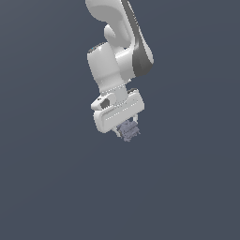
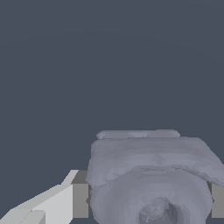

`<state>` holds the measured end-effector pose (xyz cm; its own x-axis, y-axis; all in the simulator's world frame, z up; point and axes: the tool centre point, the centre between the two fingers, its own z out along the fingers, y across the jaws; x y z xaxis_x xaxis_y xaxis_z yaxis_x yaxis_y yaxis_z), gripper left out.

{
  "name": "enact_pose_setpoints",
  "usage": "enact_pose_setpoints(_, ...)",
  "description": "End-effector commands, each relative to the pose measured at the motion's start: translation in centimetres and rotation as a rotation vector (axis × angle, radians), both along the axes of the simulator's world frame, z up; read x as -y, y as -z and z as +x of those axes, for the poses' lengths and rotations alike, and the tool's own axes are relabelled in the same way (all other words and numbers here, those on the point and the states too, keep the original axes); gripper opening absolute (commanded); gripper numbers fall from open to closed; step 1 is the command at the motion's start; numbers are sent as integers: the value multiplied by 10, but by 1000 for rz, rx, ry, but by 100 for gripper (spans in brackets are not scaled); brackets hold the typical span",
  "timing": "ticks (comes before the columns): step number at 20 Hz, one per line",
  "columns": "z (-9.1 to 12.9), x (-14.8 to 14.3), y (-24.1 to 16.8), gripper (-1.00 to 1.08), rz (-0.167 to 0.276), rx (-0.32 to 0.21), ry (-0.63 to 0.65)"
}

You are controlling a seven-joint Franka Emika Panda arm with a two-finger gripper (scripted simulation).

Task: Pick up the object and move it to a goal position.

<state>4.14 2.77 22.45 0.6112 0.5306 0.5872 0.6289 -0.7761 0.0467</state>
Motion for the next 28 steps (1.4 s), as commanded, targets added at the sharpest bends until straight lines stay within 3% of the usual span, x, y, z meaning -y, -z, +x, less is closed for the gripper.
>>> enact_pose_setpoints(1,5,5,-12,-100,16,32,-18)
enact_pose_setpoints(12,26,34,-72,-100,97,193,-111)
enact_pose_setpoints(28,49,104,-192,-100,266,520,-305)
